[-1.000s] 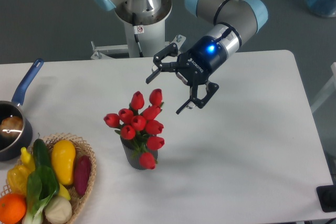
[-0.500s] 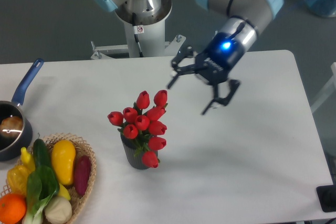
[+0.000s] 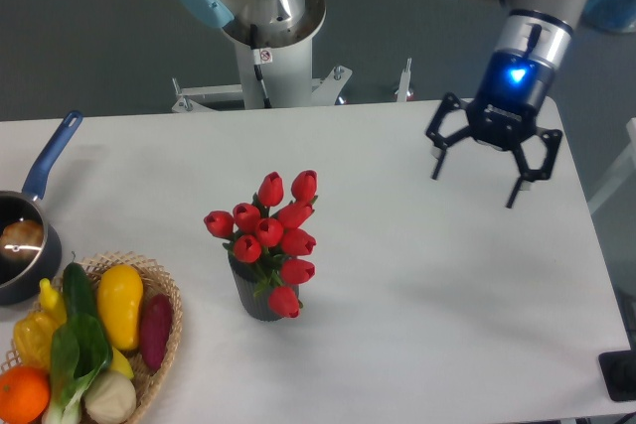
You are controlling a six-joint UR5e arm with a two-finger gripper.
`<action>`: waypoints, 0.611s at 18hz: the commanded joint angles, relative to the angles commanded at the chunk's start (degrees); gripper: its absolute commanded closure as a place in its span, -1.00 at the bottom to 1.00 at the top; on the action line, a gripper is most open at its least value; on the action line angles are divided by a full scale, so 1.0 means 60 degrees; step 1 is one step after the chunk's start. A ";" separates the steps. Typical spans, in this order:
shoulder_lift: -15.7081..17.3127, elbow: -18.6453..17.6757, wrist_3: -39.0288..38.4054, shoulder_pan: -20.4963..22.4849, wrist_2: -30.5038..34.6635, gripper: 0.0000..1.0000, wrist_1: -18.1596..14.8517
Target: Insert the flowers into the vase
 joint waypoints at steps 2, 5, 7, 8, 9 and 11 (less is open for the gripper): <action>-0.0075 0.0060 0.0648 -0.0059 0.1277 -1.00 0.0014; -0.0366 0.0104 0.0724 -0.0030 0.2216 -1.00 -0.0015; -0.0703 0.0250 0.0753 -0.0161 0.3371 -1.00 0.0014; -0.0922 0.0425 0.0738 -0.0350 0.3957 -1.00 0.0000; -0.1127 0.0615 0.0738 -0.0598 0.4398 -1.00 -0.0015; -0.1436 0.0792 0.0724 -0.0747 0.4856 -1.00 -0.0029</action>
